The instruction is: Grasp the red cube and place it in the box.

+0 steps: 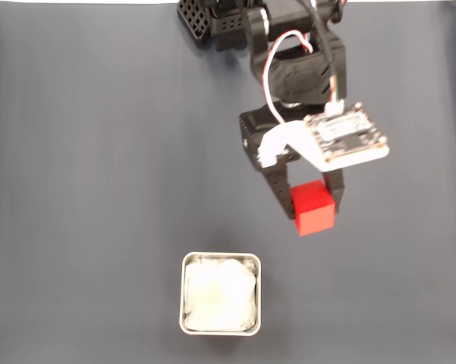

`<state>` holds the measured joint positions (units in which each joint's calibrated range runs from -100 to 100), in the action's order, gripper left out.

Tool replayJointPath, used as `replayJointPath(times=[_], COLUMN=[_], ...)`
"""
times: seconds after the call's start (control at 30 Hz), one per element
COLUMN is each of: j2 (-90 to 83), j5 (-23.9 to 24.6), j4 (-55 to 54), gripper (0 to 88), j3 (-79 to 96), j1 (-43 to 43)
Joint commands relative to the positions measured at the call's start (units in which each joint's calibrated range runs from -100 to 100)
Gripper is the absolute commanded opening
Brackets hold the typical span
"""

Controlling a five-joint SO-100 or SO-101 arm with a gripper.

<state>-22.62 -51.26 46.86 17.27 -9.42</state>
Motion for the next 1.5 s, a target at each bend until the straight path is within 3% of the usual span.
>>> replayJointPath(times=[0.0, 1.47], j2=[0.4, 15.5], j5=[0.6, 2.0], j4=[-1.8, -15.9], gripper=[1.7, 1.7], j3=[-4.0, -9.0], j1=[1.8, 11.3])
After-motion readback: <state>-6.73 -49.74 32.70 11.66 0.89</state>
